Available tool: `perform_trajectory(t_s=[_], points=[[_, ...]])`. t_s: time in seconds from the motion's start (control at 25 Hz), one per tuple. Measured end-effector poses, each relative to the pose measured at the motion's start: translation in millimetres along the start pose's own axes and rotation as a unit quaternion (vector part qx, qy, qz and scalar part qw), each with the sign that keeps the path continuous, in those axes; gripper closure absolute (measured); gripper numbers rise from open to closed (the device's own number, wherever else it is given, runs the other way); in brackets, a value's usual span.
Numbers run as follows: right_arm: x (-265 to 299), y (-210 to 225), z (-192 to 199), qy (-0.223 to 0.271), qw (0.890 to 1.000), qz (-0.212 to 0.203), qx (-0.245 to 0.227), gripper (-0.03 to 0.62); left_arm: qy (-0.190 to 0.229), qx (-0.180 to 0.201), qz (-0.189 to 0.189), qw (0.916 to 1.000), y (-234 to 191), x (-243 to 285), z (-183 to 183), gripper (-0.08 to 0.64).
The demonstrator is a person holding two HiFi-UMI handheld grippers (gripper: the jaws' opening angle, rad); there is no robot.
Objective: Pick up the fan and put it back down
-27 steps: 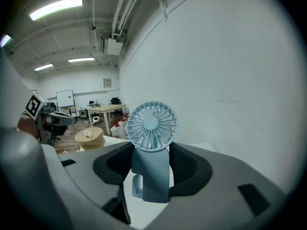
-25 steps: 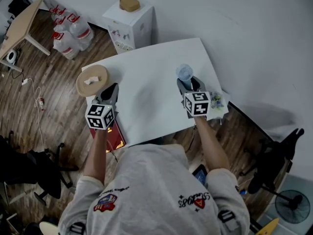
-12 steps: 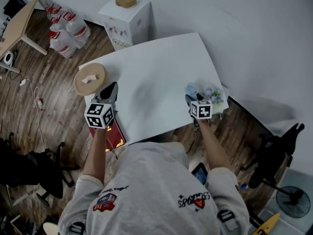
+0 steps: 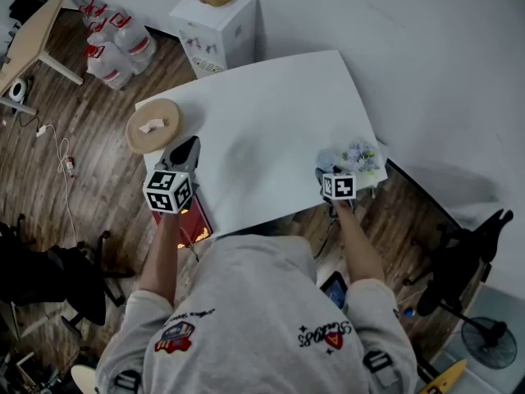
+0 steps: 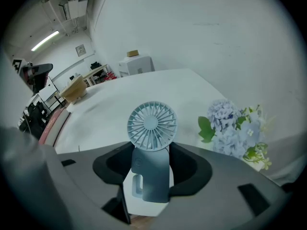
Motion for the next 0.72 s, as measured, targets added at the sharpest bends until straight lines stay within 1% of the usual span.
perform_trajectory(t_s=[0.08, 0.36, 0.56, 0.72], points=[[5.2, 0.0, 5.0, -0.013, 1.000, 0.000, 0.004, 0.364, -0.003, -0.001, -0.002, 1.0000, -0.5, -1.2, 1.4, 0.555], [17.3, 2.0, 12.5, -0.018, 1.000, -0.001, 0.009, 0.364, -0.008, -0.003, -0.011, 0.9999, -3.0, -5.0, 4.2, 0.555], [23.7, 2.5, 19.0, -0.036, 0.999, 0.007, 0.008, 0.362, -0.010, -0.008, -0.020, 0.9997, -7.4, -8.0, 6.2, 0.555], [23.3, 0.2, 19.9, -0.038, 0.999, 0.013, 0.007, 0.360, -0.010, -0.011, -0.021, 0.9997, -10.0, -9.1, 6.6, 0.555]])
Point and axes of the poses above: the fingertips, and each gripper's own axes: x forward along the fingers, y to its right, z out of its underside, the point moved 9 cm from there along -x, backward along the fingers, and after that the axes turned 1 degree about -y, right-handed, at the moved point
